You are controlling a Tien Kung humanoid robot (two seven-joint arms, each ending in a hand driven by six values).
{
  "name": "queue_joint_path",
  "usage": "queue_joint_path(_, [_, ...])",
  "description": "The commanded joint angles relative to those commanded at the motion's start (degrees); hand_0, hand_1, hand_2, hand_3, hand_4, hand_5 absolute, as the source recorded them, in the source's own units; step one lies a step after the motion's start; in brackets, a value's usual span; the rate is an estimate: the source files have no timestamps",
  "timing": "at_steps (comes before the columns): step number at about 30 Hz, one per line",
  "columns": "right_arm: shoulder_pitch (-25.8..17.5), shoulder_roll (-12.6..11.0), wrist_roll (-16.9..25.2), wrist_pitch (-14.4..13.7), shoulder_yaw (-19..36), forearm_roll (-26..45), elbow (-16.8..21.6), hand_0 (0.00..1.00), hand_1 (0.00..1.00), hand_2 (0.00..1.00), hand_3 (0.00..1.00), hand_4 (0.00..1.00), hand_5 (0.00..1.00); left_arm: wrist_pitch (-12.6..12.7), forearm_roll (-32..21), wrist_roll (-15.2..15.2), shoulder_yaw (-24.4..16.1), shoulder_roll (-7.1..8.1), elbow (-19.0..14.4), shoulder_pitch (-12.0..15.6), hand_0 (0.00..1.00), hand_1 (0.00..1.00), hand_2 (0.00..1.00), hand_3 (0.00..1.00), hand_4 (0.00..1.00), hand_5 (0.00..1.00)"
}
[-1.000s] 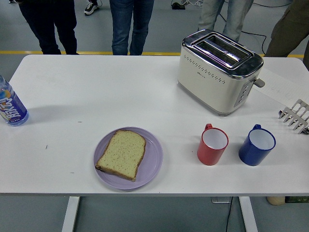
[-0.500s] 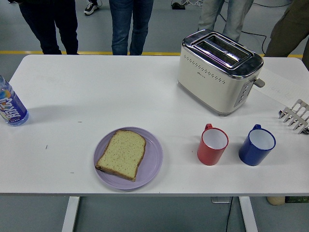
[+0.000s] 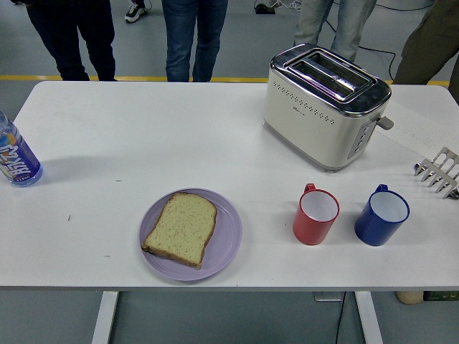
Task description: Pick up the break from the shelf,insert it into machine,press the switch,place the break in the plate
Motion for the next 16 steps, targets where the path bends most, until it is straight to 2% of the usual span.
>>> queue_joint_path(16, [-0.13,0.14,0.09,-0.34,0.09,0.09,0.16,0.715,0.636,0.66,0.632,0.444,0.389,-0.15,0.79,0.15,-0.49,0.01,0.0,0.23,0.626,0.496,0.509,0.536,0.318,0.808])
